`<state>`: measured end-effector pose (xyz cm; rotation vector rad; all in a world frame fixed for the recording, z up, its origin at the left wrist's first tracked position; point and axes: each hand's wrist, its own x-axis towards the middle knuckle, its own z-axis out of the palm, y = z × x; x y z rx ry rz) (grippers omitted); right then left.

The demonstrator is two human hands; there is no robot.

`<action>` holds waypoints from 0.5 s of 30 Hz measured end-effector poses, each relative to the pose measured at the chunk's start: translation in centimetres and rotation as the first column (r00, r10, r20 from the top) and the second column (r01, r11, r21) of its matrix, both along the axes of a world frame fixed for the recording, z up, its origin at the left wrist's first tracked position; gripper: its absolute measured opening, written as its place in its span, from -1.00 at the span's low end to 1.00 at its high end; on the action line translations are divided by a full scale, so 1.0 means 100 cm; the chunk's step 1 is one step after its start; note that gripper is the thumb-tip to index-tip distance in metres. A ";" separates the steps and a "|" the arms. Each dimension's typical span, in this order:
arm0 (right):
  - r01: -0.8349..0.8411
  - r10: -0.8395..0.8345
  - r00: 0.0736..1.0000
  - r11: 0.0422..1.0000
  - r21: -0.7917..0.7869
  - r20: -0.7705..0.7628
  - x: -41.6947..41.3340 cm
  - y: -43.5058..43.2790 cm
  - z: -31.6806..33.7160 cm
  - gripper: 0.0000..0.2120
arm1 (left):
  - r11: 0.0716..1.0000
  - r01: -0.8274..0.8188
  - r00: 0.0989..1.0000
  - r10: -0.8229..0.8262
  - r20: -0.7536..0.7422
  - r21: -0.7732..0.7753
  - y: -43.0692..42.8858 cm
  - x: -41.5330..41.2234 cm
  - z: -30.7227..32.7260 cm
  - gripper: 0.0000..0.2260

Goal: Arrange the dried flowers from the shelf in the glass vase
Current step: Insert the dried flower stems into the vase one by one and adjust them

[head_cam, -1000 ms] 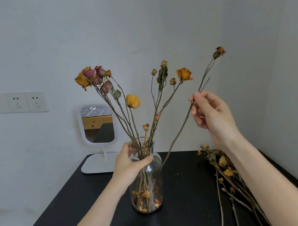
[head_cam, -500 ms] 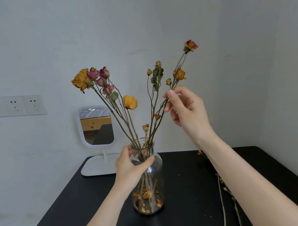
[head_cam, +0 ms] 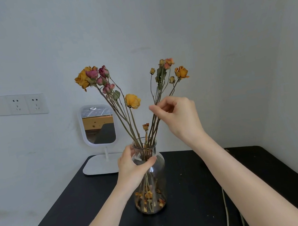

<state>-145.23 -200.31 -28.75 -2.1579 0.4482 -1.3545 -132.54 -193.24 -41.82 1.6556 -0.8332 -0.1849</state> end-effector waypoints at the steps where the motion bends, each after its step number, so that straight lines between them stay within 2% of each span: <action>1: 0.009 -0.010 0.998 1.000 -0.020 -0.060 0.002 0.001 -0.002 -0.80 | 1.000 0.004 1.000 -0.004 0.000 -0.004 0.000 0.000 0.000 -0.43; 6: 0.051 -0.089 0.939 0.991 -0.121 -0.333 0.010 0.003 -0.016 -0.80 | 1.000 0.008 1.000 -0.008 0.004 -0.011 0.000 0.001 -0.001 -0.46; 12: 0.032 -0.030 0.966 0.999 0.005 -0.258 0.013 0.003 -0.024 -0.76 | 1.000 -0.006 1.000 0.006 0.001 -0.008 0.000 -0.001 0.001 -0.45; 15: 0.042 -0.037 0.944 0.999 0.008 -0.329 0.014 0.004 -0.031 -0.78 | 1.000 0.008 1.000 -0.008 0.002 -0.011 0.002 -0.002 0.002 -0.47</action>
